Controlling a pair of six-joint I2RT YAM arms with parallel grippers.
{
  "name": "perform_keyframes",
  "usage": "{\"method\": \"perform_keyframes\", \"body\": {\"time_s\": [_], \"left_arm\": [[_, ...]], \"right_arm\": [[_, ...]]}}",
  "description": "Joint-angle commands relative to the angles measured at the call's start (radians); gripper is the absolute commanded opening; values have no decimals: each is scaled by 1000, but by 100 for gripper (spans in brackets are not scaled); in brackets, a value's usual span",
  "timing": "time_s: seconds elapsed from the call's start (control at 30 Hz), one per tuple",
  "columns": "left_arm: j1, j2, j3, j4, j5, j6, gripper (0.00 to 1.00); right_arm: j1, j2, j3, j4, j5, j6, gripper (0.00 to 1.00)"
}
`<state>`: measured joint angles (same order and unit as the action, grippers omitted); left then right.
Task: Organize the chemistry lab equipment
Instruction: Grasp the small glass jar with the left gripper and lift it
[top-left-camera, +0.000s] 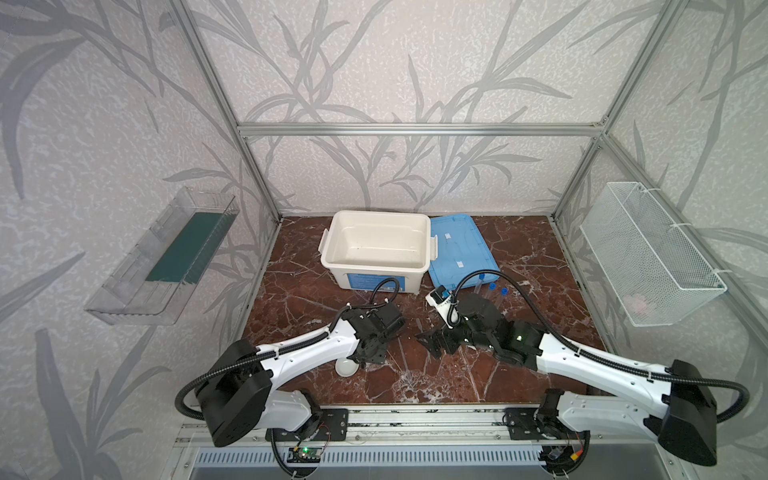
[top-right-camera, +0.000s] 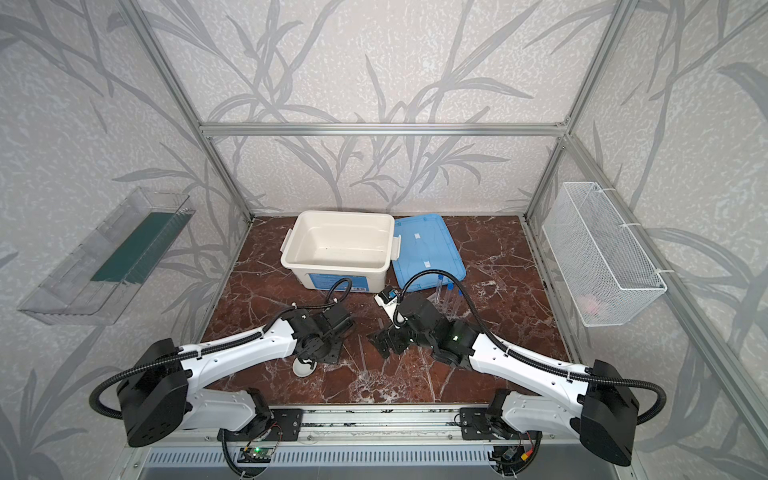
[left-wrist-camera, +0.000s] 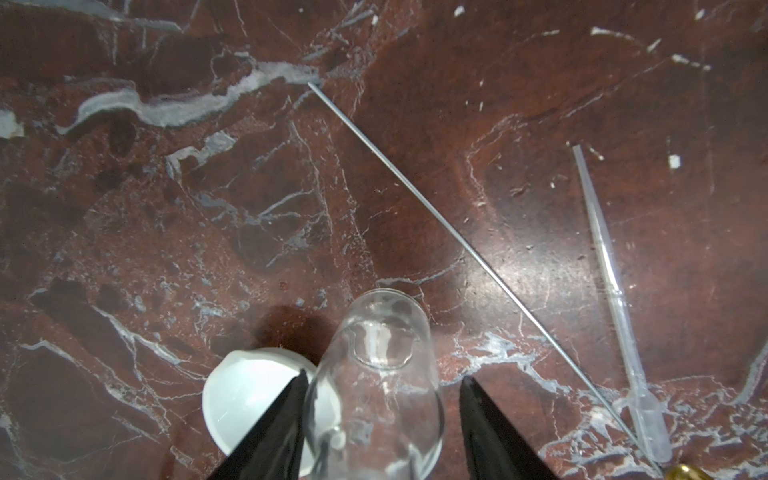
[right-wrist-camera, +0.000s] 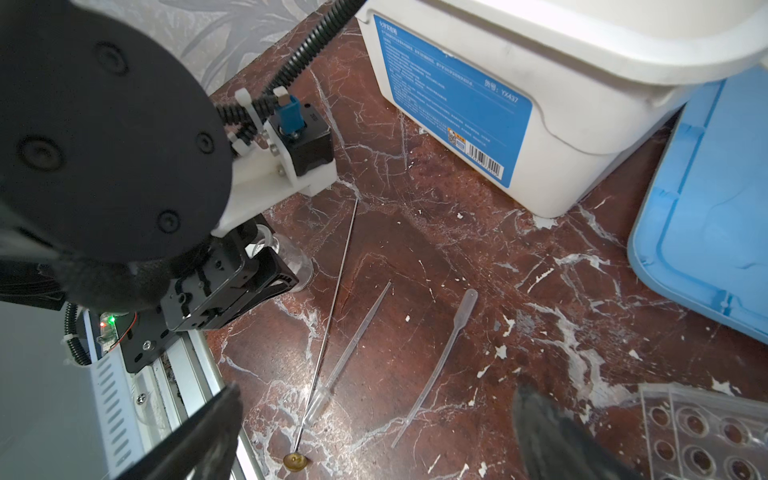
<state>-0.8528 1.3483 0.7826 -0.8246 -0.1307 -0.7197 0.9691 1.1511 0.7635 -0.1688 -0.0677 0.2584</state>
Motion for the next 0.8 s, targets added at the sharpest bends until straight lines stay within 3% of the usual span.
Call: {"method": "perform_keyframes", "body": {"time_s": [0.0,0.13,0.27,0.53,0.77], "left_arm": [[1,21,-15,-1,-33,-15,65],[1,24,-21,6,-34,-15,63],[1,16,-18,4,-41,-18,48],[1,-52,24,-67,-82,-12,41],[3,-162,164,-197,-139,24,36]], "right_arm": [[11,10,16,11,14,6,99],[11,7,16,9,18,5,99],[12,2,16,2,23,2,99],[14,-4,25,4,29,2,99],[13,-40,39,32,57,8,99]]}}
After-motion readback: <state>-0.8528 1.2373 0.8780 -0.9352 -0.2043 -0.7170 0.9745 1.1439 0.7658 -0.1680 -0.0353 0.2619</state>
